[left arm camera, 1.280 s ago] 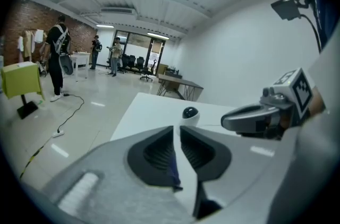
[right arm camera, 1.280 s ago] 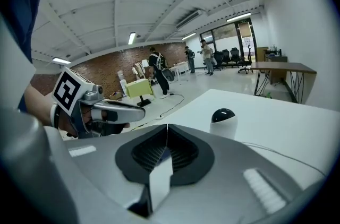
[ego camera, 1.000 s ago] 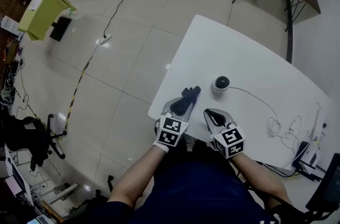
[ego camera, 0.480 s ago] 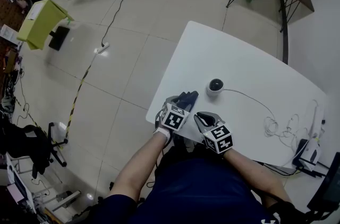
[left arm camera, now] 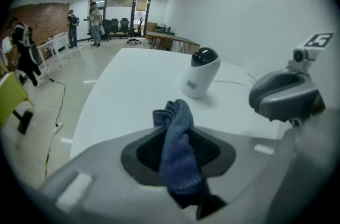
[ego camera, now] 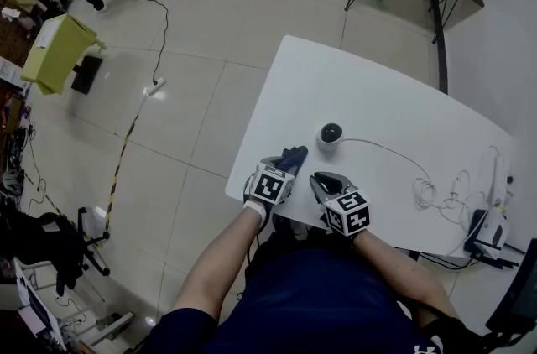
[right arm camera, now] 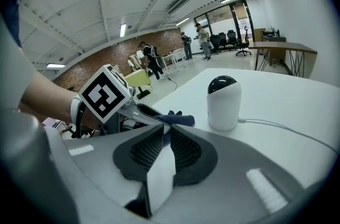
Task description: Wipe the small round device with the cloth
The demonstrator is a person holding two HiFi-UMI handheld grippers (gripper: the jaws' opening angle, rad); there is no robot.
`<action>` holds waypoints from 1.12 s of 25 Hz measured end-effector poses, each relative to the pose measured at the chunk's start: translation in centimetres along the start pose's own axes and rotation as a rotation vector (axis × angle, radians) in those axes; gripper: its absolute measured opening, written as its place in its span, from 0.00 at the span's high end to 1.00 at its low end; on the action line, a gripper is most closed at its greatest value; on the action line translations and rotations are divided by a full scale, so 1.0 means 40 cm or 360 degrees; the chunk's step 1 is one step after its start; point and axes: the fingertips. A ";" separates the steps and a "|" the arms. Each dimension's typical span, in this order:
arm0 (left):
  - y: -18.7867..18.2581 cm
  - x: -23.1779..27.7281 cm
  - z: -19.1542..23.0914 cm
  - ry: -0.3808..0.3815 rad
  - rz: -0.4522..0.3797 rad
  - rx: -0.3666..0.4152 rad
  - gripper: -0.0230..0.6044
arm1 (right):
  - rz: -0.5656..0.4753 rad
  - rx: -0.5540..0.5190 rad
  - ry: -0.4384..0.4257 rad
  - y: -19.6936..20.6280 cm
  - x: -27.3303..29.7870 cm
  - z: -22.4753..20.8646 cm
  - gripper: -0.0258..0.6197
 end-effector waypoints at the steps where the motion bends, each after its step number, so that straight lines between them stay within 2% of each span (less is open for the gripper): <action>1: -0.004 -0.008 -0.005 0.0034 -0.0015 -0.0065 0.79 | -0.0003 0.0018 -0.0002 0.001 -0.001 -0.005 0.89; 5: -0.016 -0.044 -0.004 0.0168 -0.0112 -0.0363 0.80 | -0.0026 0.0180 -0.0102 0.002 0.006 -0.003 0.80; 9: -0.037 -0.081 -0.013 0.0292 -0.0246 -0.0441 0.80 | -0.0074 0.0346 -0.0236 -0.008 0.016 0.007 0.72; 12: -0.077 -0.138 -0.044 0.0532 -0.0420 -0.0512 0.80 | -0.0131 0.0449 -0.0375 -0.027 0.024 0.025 0.68; 15: -0.121 -0.212 -0.064 0.0818 -0.0575 -0.0674 0.80 | -0.0294 0.0684 -0.0672 -0.084 0.011 0.070 0.61; 18: -0.139 -0.265 -0.078 0.1089 -0.0669 -0.0890 0.79 | -0.0402 0.0828 -0.0923 -0.131 -0.006 0.115 0.61; 20: -0.151 -0.292 -0.076 0.1210 -0.0751 -0.1046 0.79 | -0.0429 0.0866 -0.0999 -0.144 -0.014 0.124 0.69; 22: -0.156 -0.300 -0.075 0.1264 -0.0808 -0.1139 0.79 | -0.0440 0.0901 -0.1045 -0.150 -0.024 0.123 0.73; 25: -0.160 -0.305 -0.084 0.1240 -0.0814 -0.1183 0.79 | -0.0429 0.0887 -0.1022 -0.146 -0.030 0.112 0.71; 28: -0.176 -0.327 -0.097 0.1226 -0.0832 -0.1182 0.79 | -0.0444 0.0905 -0.1006 -0.146 -0.039 0.104 0.58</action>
Point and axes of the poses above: the fingertips, and each gripper's own axes: x forward along the fingers, z to its left, y out of its underside, and after that the axes turned 8 degrees about -y, right-handed
